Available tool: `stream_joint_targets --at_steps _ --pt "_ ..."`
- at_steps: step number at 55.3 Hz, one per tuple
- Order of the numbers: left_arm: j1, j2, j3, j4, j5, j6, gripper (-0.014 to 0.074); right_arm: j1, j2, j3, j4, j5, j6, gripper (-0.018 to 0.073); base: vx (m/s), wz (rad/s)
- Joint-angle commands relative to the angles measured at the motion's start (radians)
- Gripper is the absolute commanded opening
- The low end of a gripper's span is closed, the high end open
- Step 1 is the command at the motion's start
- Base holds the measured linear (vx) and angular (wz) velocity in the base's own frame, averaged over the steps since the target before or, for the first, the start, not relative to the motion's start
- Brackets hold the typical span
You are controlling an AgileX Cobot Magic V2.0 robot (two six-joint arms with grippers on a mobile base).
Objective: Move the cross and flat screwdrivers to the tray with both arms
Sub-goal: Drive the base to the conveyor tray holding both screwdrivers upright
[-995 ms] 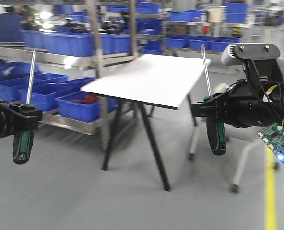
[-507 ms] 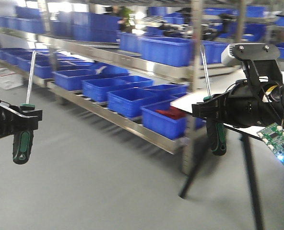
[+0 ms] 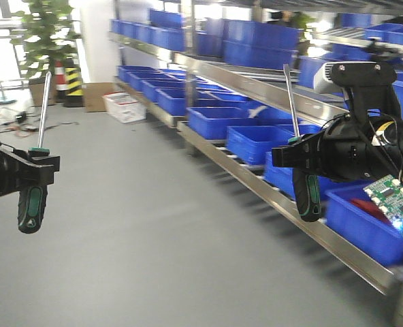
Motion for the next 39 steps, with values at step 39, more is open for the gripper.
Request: stream_joint_targets --at_steps 39 --pt "-0.003 -0.032 -0.031 -0.033 -0.066 -0.001 0.0003 -0.002 -0.036 -0.034 -0.002 -0.08 -0.002 -0.0008 0.64 0.49"
